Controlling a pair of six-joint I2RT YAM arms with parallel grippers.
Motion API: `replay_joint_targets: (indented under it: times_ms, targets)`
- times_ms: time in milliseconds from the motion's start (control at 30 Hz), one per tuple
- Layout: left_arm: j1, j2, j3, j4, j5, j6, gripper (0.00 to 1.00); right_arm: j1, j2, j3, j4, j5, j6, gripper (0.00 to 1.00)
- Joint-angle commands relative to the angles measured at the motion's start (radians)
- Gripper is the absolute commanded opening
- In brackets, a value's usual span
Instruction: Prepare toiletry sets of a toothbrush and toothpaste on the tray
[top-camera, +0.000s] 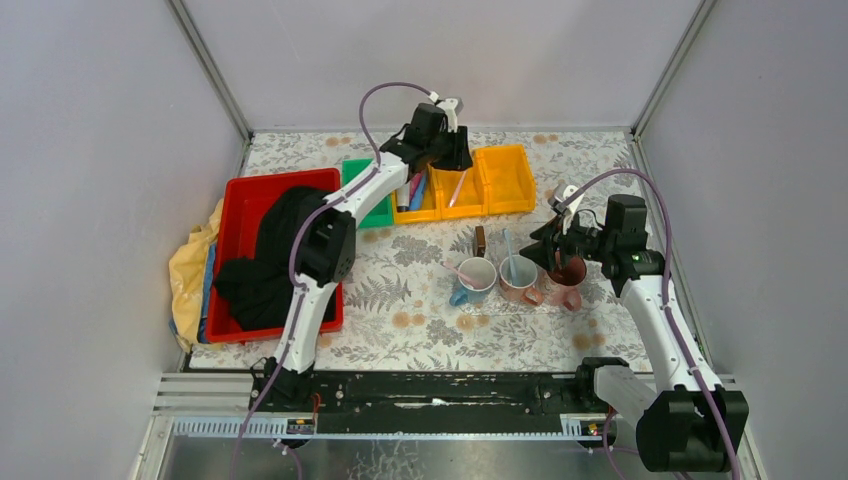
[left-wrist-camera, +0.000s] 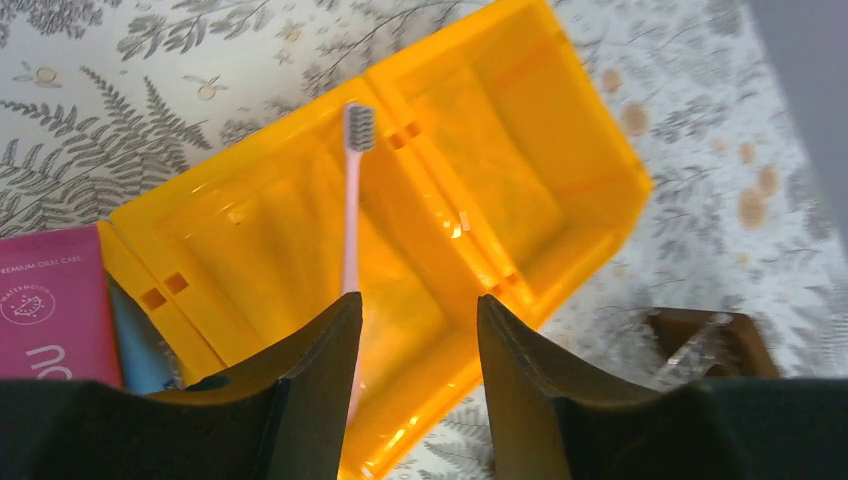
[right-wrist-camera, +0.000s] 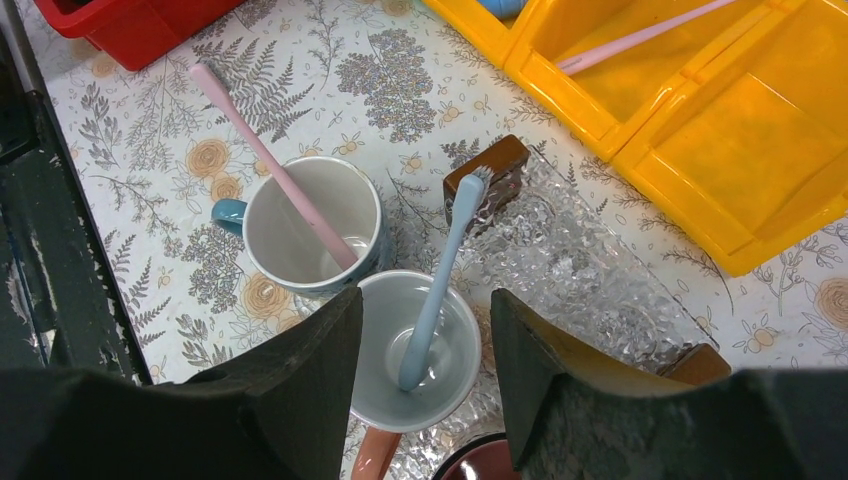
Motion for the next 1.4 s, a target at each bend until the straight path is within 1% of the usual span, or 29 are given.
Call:
replay_joint_targets:
  times_ms: [0, 167, 300, 567, 667, 767, 1067, 1133, 1233, 1367]
  targets:
    - [-0.007, 0.079, 0.107, -0.113, -0.086, 0.1, 0.53, -0.008, -0.02, 0.043, 0.009, -0.014, -0.002, 0.57]
    - [-0.013, 0.142, 0.145, -0.09, -0.09, 0.164, 0.53, -0.014, -0.019, 0.043, 0.009, -0.015, 0.0, 0.57]
    - [-0.014, 0.175, 0.163, -0.083, -0.089, 0.186, 0.52, -0.016, -0.017, 0.043, 0.01, -0.019, 0.002, 0.57]
    - [-0.024, 0.231, 0.193, -0.081, -0.09, 0.205, 0.45, -0.018, -0.014, 0.043, 0.011, -0.024, 0.004, 0.57]
    - [-0.028, 0.245, 0.192, -0.082, -0.107, 0.213, 0.39, -0.017, -0.014, 0.043, 0.008, -0.024, 0.004, 0.57]
    - [-0.037, 0.255, 0.192, -0.091, -0.146, 0.232, 0.38, -0.019, -0.016, 0.044, 0.008, -0.024, 0.004, 0.57]
    - [-0.075, 0.269, 0.197, -0.119, -0.324, 0.324, 0.36, -0.02, -0.019, 0.044, 0.009, -0.026, 0.004, 0.57]
    - [-0.082, 0.27, 0.195, -0.118, -0.34, 0.34, 0.35, -0.021, -0.02, 0.044, 0.009, -0.027, 0.004, 0.57]
    - [-0.088, 0.269, 0.196, -0.118, -0.351, 0.358, 0.26, -0.023, -0.021, 0.044, 0.008, -0.028, 0.005, 0.57]
    - [-0.091, 0.254, 0.207, -0.111, -0.343, 0.357, 0.03, -0.026, -0.023, 0.046, 0.007, -0.032, 0.007, 0.57]
